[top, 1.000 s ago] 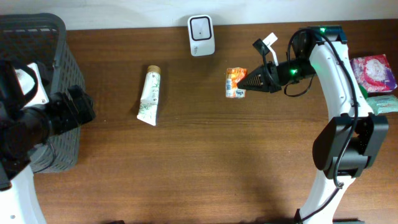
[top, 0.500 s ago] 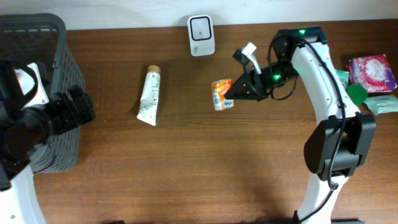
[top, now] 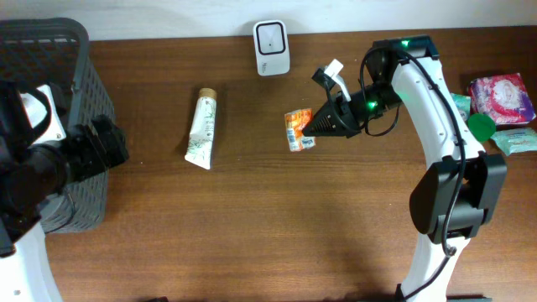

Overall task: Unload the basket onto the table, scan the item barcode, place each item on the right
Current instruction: 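Carry the orange pack to the far right and release it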

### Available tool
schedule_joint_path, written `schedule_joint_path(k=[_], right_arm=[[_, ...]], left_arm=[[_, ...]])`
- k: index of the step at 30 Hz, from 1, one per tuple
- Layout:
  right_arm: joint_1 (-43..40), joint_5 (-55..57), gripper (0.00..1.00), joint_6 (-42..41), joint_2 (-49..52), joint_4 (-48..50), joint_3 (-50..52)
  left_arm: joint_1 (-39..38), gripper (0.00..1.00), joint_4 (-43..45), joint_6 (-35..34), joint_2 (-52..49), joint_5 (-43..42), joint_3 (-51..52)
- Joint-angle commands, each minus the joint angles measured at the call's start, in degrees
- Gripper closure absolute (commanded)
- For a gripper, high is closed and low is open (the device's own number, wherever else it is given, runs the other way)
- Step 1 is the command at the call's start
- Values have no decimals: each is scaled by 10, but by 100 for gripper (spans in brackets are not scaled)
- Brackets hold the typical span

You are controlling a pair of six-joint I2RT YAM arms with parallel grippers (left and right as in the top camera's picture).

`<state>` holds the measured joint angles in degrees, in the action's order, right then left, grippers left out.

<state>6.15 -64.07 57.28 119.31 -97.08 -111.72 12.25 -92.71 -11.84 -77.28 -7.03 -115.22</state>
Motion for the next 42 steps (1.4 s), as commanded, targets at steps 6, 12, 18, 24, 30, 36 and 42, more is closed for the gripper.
schedule_joint_path(k=[6, 12, 18, 24, 30, 36, 42], right_arm=[[-2, 3, 96, 5, -3, -3, 2], [-2, 4, 96, 3, -3, -1, 2], [11, 275, 96, -408, -3, 160, 2], [73, 673, 96, -655, -3, 286, 2], [135, 894, 96, -650, 4, 335, 15], [145, 894, 96, -654, 38, 363, 89], [145, 857, 96, -684, 41, 431, 84]], left_arm=[[3, 1, 0, -5, 1, 0, 0], [3, 1, 0, -5, 1, 0, 0], [3, 1, 0, -5, 1, 0, 0], [3, 1, 0, -5, 1, 0, 0], [3, 1, 0, -5, 1, 0, 0], [3, 1, 1, -5, 1, 0, 0], [3, 1, 0, -5, 1, 0, 0]])
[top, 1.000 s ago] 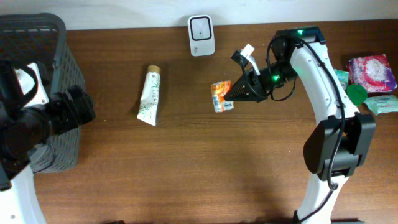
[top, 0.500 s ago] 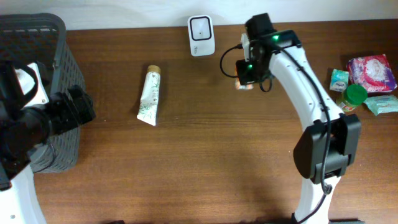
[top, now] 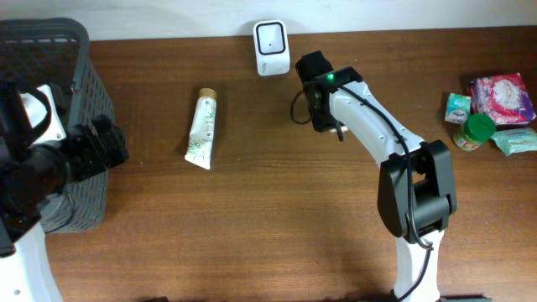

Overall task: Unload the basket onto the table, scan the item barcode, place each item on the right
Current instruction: 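Carry the orange pack to the far right and release it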

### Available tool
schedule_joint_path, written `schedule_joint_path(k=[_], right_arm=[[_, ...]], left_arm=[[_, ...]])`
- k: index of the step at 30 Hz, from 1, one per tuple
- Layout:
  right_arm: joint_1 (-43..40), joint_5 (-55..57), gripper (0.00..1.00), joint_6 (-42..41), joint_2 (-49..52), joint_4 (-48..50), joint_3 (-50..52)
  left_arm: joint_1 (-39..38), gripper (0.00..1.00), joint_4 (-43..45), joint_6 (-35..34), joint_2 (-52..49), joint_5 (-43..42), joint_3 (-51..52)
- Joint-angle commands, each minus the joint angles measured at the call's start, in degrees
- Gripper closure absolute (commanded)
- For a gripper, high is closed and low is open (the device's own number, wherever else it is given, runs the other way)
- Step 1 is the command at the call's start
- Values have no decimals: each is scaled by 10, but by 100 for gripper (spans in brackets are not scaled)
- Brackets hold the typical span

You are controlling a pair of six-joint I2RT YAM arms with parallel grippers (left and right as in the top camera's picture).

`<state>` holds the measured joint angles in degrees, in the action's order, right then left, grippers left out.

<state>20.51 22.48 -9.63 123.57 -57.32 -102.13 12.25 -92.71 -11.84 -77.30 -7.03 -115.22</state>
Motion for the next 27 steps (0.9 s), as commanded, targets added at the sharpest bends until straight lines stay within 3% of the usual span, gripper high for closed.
schedule_joint_path(k=[1, 6, 11, 15, 21, 23, 27], right_arm=[[1, -8, 96, -5, -2, 68, -12], [1, -9, 96, 103, -2, 277, -12], [1, -25, 94, 110, -2, 458, -13], [1, -136, 93, 109, -2, 502, -39], [1, -170, 95, 120, 6, 544, -106], [8, -174, 94, 212, 35, 569, -107], [30, -69, 95, 407, 91, 587, -107]], left_arm=[[3, 1, 0, -5, 1, 0, 0], [3, 1, 0, -5, 1, 0, 0], [3, 1, 0, -5, 1, 0, 0], [3, 1, 0, -5, 1, 0, 0], [3, 1, 0, -5, 1, 0, 0], [3, 1, 0, -5, 1, 0, 0], [3, 1, 0, -5, 1, 0, 0]])
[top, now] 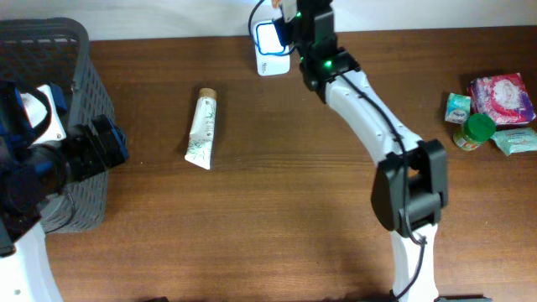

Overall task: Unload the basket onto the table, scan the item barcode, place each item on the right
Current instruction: 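Carry the orange pack to the far right and release it, then reach the right gripper to the white-green tube and grasp it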

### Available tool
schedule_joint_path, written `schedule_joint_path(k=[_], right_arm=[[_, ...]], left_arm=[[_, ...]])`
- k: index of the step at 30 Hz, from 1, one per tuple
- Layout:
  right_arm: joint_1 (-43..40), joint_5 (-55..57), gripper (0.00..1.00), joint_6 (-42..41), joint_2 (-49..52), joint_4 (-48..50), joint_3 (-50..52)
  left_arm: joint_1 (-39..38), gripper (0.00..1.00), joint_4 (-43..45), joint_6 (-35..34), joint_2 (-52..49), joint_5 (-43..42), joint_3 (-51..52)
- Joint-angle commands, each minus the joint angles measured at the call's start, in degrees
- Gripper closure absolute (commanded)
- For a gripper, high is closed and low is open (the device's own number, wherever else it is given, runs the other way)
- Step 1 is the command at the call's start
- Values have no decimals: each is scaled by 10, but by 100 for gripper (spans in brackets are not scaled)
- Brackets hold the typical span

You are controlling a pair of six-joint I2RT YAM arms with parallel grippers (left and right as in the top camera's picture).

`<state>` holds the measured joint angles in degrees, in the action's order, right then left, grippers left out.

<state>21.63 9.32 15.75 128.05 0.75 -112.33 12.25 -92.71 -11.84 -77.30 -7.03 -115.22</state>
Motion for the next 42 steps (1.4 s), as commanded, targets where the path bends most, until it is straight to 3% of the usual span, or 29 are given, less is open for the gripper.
schedule_joint_path(k=[1, 3, 8, 13, 20, 22, 27, 31, 35, 37, 39, 40, 42], right_arm=[[21, 67, 95, 222, 61, 8, -5], [23, 96, 95, 314, 84, 26, -5], [23, 106, 96, 320, 93, 43, -5], [23, 105, 96, 317, 104, -1, -4], [7, 166, 96, 113, 99, -16, -35], [-12, 169, 96, 61, 82, -85, -75], [-111, 157, 96, -137, 73, -372, -213], [-206, 134, 96, -167, 73, -520, -222], [-287, 134, 96, -167, 73, -596, -218], [-316, 134, 93, -167, 73, -620, -216], [-337, 134, 82, -167, 73, -628, -208], [-342, 134, 75, -167, 73, -630, -206], [-353, 134, 52, -167, 73, -640, -202]], left_arm=[[3, 1, 0, -5, 1, 0, 0], [3, 1, 0, -5, 1, 0, 0], [3, 1, 0, -5, 1, 0, 0], [3, 1, 0, -5, 1, 0, 0], [3, 1, 0, -5, 1, 0, 0], [3, 1, 0, -5, 1, 0, 0], [3, 1, 0, -5, 1, 0, 0], [3, 1, 0, -5, 1, 0, 0], [3, 1, 0, -5, 1, 0, 0], [3, 1, 0, -5, 1, 0, 0], [3, 1, 0, -5, 1, 0, 0], [3, 1, 0, -5, 1, 0, 0], [3, 1, 0, -5, 1, 0, 0]])
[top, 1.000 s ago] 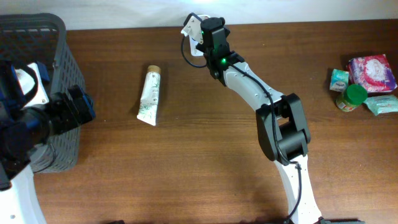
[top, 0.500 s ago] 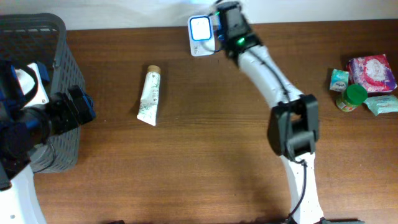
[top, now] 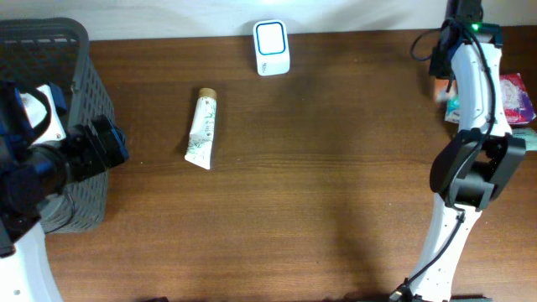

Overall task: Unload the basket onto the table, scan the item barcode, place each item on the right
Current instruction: 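Reach the right gripper to the white-green tube and grasp it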

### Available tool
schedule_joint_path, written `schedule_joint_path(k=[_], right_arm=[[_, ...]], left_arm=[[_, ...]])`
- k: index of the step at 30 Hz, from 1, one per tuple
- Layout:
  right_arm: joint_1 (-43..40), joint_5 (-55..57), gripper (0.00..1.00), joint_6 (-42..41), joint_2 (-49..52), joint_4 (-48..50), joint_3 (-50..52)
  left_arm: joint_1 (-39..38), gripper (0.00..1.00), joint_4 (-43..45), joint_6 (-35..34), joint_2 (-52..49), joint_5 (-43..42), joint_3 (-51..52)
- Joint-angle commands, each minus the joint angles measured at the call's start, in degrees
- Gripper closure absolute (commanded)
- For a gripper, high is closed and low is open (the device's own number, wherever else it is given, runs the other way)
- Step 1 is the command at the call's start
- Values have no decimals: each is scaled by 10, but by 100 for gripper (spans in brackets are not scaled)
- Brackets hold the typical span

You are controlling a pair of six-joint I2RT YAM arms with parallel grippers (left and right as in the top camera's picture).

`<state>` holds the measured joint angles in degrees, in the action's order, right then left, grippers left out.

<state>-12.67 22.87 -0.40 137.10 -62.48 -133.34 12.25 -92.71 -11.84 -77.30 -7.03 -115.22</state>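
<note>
The white scanner [top: 273, 36] stands at the back edge, its face lit blue. My right arm reaches to the far right back corner. Its gripper [top: 443, 77] is mostly hidden under the arm. A blurred orange packet [top: 439, 89] shows at the arm's left side and seems to be held in it, close to the pile of goods. My left gripper [top: 102, 144] hangs at the left beside the basket, a dark mass whose fingers I cannot make out.
A white toothpaste tube [top: 201, 128] lies left of centre. A dark mesh basket [top: 80, 50] fills the left edge. At the right edge sit a pink pack [top: 518, 92], a teal item [top: 453, 107] and a pale blue pack [top: 525, 134].
My right arm was at the scanner at the back centre and is now at the far right back corner, with the orange packet showing beside it. The left arm has not moved.
My right gripper was down on the orange packet in the middle of the table. Then the packet was off the table, with the arm near the scanner. Then the gripper was right at the lit scanner. Now arm and packet are by the pile at the right.
</note>
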Motion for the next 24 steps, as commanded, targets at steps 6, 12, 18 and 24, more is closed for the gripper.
schedule_joint_path(k=[6, 12, 18, 24], right_arm=[[-9, -121, 7, -5, -17, -19, 8], [32, -592, 1, -6, -17, -74, 8], [116, -662, 1, -6, -17, -102, 8], [216, -662, 1, -21, -17, -85, 8]], left_arm=[[3, 1, 0, -5, 1, 0, 0], [3, 1, 0, -5, 1, 0, 0], [3, 1, 0, -5, 1, 0, 0], [3, 1, 0, -5, 1, 0, 0]])
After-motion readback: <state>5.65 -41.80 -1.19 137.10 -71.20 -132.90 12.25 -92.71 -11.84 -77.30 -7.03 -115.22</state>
